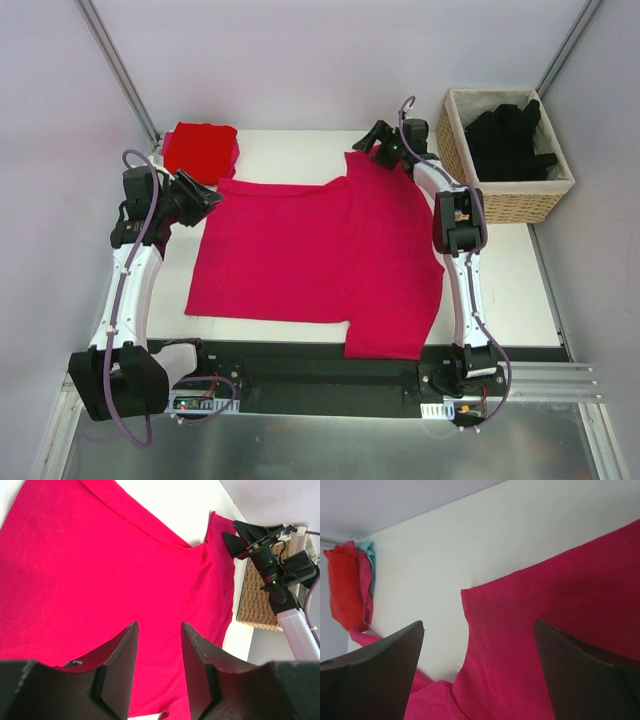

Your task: Fold and stack the t-shirts

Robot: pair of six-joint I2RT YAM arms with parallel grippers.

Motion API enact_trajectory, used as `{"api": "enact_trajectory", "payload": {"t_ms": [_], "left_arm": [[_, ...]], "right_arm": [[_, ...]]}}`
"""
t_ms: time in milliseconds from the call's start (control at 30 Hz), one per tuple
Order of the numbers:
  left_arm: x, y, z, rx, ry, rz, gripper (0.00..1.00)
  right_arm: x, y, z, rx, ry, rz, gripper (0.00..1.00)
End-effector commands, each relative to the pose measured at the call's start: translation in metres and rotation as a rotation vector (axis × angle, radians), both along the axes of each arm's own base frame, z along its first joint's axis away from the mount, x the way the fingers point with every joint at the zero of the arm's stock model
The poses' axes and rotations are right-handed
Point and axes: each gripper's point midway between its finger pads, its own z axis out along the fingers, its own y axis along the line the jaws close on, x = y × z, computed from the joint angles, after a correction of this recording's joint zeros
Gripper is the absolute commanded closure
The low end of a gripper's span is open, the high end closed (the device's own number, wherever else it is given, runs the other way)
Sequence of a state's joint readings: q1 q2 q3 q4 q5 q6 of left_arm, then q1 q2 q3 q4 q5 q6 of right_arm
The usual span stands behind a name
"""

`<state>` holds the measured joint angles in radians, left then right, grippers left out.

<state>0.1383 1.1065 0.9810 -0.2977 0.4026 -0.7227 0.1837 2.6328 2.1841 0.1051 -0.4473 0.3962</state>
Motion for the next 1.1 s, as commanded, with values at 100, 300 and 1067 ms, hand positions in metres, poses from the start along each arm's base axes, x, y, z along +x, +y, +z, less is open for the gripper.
{"api": "enact_trajectory", "payload": {"t_ms": [100, 300, 1067], "left_arm": [[-0.001, -0.001, 0.011, 0.006, -0.028, -0.004, 0.61], [-0.001, -0.002, 0.017, 0.036, -0.06, -0.043, 0.6], [-0.027, -0.017, 0.019, 0.048, -0.079, -0.152, 0.6]], "right_arm": [[-0.015, -0.033, 0.096, -0.257, -0.135, -0.013, 0.04], [-0.063, -0.068, 0.1, -0.525, -0.072, 0.03, 0.04], [-0.257, -0.142, -0.023, -0.865, 0.589, 0.033, 0.99]]}}
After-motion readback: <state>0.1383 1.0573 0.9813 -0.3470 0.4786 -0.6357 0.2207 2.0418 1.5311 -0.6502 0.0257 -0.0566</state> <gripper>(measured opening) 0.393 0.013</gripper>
